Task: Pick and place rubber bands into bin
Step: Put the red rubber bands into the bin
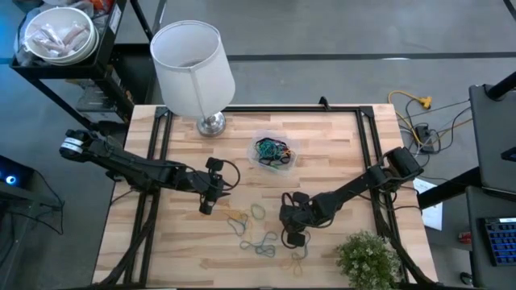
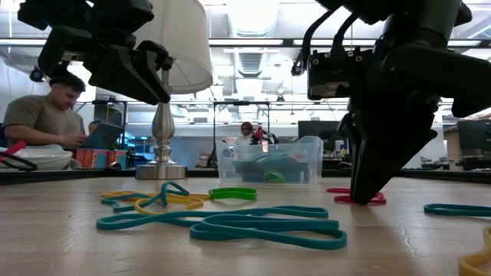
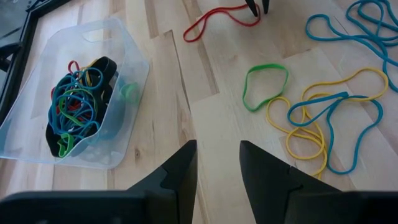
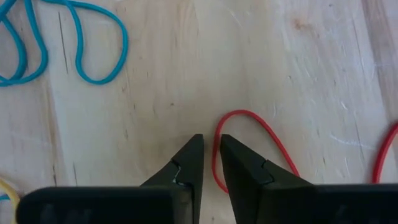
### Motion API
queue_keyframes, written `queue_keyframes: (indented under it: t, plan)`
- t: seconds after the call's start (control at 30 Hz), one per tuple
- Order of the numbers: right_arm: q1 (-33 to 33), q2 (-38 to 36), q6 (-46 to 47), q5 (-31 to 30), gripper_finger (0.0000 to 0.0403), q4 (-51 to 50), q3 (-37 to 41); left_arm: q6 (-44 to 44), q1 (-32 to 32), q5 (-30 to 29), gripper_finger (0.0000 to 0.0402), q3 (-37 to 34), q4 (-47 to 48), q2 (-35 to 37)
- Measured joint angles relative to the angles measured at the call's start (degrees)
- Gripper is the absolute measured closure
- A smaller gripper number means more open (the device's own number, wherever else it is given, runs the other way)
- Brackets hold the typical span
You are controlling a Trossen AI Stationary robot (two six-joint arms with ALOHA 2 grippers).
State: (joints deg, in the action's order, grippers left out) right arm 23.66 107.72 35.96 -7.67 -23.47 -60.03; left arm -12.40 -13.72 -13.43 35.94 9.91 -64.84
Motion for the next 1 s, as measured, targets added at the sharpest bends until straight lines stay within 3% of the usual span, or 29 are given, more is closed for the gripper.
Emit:
queue_keyframes:
  t: [0.7, 1.0]
  plan:
    - [0.09, 2.3, -1.12, 0.45, 0.0353, -0.27, -0.25, 0.01, 0.02, 0.0, 0.0297, 0.0, -0.03, -0.02]
    - [0.69, 2.4, -5.88, 1.27, 0.0394, -0.65, -0.78, -0.01, 0.02, 0.0, 0.0297, 0.0, -0.46, -0.02]
